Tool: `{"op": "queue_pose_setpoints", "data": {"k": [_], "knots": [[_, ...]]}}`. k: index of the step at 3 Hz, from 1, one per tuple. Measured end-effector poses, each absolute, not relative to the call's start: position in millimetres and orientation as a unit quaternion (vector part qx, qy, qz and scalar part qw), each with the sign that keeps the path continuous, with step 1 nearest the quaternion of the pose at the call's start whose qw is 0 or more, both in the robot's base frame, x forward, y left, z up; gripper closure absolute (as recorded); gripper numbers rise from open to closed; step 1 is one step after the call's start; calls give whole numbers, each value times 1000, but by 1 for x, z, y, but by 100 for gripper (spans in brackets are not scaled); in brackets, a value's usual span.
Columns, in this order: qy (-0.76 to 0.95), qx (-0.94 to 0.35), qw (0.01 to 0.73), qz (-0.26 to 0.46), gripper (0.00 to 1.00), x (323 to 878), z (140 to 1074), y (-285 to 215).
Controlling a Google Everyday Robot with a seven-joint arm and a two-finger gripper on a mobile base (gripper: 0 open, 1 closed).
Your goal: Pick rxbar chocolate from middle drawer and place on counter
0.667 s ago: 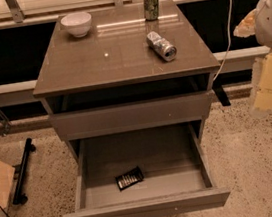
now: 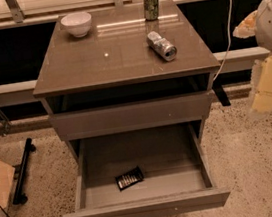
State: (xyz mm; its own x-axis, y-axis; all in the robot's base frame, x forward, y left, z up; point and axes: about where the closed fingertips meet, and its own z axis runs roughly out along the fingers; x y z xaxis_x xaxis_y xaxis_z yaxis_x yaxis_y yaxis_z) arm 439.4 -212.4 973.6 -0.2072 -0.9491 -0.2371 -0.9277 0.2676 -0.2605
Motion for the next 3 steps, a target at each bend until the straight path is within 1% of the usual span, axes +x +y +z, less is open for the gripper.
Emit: {"op": "queue_pose_setpoints", "data": {"k": [3], "knots": [[732,-633,249,23,0,455,933,-186]]}}
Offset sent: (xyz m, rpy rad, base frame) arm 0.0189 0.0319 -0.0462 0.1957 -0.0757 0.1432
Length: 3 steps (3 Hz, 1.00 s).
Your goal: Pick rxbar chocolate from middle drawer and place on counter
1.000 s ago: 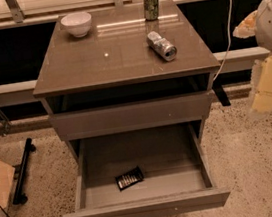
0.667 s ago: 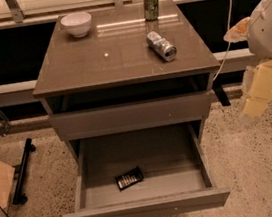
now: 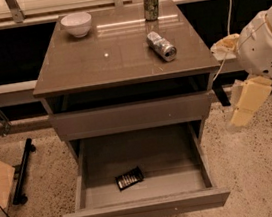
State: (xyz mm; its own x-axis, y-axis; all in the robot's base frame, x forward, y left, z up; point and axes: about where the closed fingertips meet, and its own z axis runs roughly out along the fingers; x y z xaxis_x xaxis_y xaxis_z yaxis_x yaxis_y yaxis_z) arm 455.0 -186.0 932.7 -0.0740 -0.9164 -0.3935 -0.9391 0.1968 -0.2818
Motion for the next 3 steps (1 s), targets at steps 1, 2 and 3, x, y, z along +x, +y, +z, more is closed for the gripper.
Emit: {"op": "queue_pose_setpoints", "data": {"k": [1,2,3], "knots": [[718,-652,238,55,0,477,883,-180],[718,-652,236,56,0,476,882,-179],[723,-642,244,75,0,477,858,-166]]}}
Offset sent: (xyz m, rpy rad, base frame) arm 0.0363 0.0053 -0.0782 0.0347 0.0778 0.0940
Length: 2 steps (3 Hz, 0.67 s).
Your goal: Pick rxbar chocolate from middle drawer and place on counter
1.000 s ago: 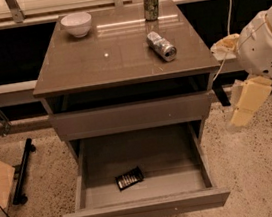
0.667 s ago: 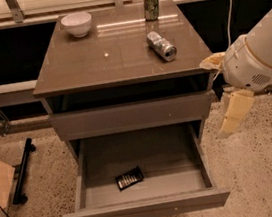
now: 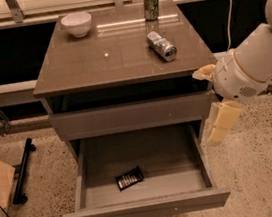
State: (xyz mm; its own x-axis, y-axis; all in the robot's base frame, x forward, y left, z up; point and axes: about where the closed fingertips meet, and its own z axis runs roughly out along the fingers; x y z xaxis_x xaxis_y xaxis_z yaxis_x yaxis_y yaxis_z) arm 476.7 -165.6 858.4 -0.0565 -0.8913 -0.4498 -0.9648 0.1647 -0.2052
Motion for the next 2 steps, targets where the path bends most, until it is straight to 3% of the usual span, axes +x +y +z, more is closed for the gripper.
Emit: {"op": "queue_pose_setpoints", "data": {"k": [2], "knots": [[731,-609,285,120,0,485,808,-143]]}}
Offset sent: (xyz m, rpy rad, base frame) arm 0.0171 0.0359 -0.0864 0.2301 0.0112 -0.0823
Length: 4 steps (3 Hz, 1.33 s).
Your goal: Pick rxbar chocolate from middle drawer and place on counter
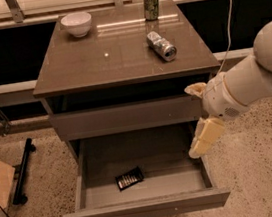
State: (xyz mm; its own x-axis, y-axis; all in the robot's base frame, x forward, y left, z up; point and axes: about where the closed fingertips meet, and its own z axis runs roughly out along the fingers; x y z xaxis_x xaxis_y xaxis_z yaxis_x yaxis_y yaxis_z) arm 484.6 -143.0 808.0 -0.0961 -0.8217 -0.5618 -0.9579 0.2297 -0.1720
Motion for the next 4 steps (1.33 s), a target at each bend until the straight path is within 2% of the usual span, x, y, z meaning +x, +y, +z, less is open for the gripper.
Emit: {"op": "queue_pose_setpoints", "data": {"k": [2,4], "knots": [[735,-575,323,161,0,499,749,-121],[737,-571,326,156,0,509,733,-109]]}}
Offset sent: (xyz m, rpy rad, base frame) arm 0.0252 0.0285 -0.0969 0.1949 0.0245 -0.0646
